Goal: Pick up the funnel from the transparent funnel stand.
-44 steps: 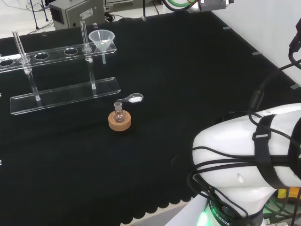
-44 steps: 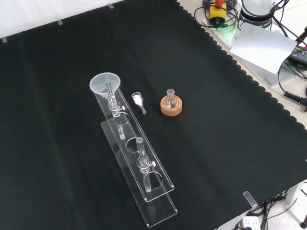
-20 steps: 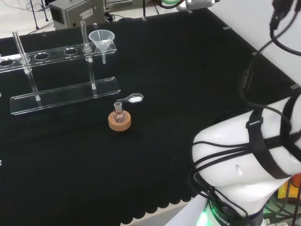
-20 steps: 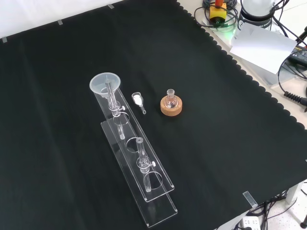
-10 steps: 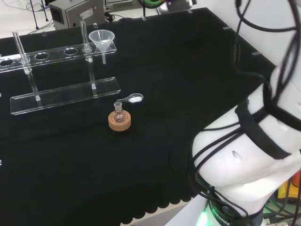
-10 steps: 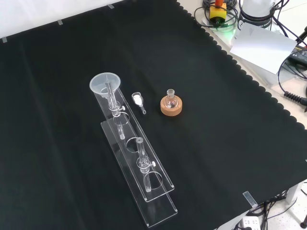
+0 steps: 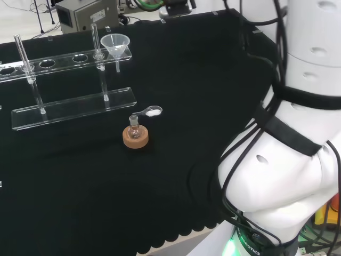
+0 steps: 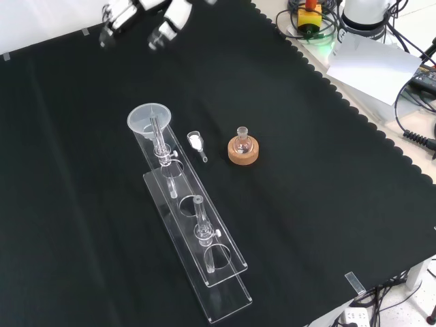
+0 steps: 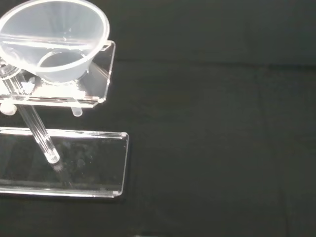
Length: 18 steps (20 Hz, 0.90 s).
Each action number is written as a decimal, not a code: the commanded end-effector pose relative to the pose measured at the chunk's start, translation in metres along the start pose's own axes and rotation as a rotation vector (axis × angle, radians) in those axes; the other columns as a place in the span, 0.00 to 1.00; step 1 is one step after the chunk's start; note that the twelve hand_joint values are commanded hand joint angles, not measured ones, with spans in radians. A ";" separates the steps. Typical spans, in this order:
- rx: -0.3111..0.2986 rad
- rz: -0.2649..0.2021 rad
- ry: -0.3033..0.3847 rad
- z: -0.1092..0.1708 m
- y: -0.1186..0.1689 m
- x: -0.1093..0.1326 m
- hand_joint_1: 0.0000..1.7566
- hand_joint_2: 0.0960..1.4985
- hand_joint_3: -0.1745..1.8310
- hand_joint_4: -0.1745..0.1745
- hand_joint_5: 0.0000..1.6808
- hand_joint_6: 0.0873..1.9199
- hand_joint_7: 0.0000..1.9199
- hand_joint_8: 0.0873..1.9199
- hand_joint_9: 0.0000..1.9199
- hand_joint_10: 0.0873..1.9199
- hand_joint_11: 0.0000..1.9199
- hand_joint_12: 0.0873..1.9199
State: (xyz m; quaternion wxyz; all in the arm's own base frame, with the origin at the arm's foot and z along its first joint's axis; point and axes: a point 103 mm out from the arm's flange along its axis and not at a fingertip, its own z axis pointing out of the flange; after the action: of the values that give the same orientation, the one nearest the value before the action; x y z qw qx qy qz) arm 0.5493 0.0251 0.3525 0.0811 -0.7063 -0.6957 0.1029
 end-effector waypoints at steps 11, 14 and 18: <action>0.160 -0.093 -0.094 0.038 0.046 0.062 0.23 0.54 0.21 0.51 0.12 0.00 0.05 0.33 0.17 0.34 0.16 0.71; 0.188 -0.095 -0.100 0.041 0.049 0.068 0.24 0.51 0.21 0.49 0.07 0.00 0.01 0.31 0.13 0.38 0.19 0.72; 0.241 -0.095 -0.120 0.041 0.053 0.074 0.25 0.47 0.20 0.46 0.02 0.00 0.00 0.21 0.08 0.41 0.23 0.73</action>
State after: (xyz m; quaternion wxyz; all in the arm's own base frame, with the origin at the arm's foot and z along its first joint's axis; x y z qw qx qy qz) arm 0.5898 0.0858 0.3013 0.1150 -0.6584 -0.7192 0.1898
